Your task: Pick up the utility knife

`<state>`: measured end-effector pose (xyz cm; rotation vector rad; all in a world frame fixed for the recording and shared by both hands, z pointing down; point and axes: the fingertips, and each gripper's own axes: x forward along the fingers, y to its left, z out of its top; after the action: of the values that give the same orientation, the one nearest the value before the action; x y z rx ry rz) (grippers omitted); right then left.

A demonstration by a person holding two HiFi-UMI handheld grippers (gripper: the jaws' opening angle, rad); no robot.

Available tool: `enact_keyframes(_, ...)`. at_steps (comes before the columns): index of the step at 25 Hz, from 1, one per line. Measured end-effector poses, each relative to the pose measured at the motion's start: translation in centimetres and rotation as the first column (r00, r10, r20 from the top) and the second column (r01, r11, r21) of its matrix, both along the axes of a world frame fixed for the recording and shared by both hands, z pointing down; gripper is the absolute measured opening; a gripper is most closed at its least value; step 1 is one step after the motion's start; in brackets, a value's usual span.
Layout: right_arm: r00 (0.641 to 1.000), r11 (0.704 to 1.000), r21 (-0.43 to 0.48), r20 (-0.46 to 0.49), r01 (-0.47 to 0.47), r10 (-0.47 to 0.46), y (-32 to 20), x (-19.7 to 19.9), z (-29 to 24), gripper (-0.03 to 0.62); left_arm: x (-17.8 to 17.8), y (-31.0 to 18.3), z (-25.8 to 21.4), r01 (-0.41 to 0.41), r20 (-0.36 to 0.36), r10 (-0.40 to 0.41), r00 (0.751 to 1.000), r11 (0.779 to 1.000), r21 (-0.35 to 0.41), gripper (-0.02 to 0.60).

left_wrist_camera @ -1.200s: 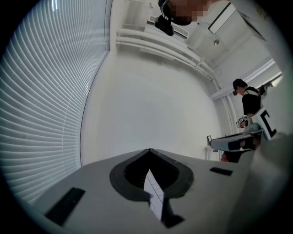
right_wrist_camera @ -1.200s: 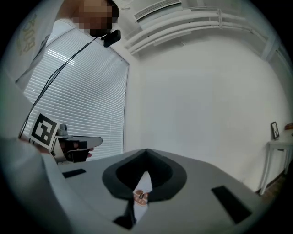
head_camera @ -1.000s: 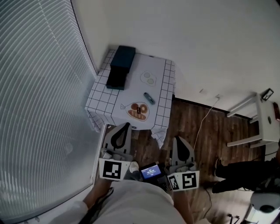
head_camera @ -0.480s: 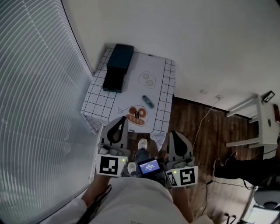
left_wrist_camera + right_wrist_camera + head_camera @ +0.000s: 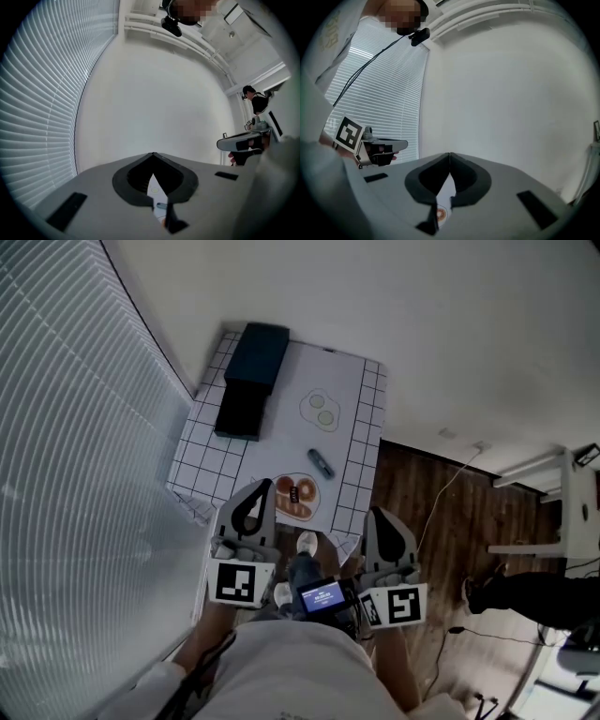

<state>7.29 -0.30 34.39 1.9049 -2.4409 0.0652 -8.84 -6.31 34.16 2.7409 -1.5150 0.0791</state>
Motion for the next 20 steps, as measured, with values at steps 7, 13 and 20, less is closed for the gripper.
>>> enact_keyframes(7, 0.999, 0.995, -0.095, -0.024, 0.023, -0.025, -3.7, 0.4, 4.5, 0.008, 1.4, -3.4, 4.4, -0.003, 0.02, 0.004, 1.0, 0.998, -0.071, 0.003)
enact_keyframes(13, 0.998, 0.982, -0.18, -0.026, 0.057, -0.063, -6.3, 0.1, 8.6, 0.008, 2.7, -5.3, 8.4, -0.016, 0.059, 0.024, 0.998, 0.991, -0.131, 0.003)
enact_keyframes(20, 0.992, 0.953, -0.287, -0.043, 0.099, -0.115, -8.1, 0.4, 13.7, 0.043, 3.0, -6.8, 13.2, 0.007, 0.106, 0.017, 0.994, 0.977, -0.215, 0.003)
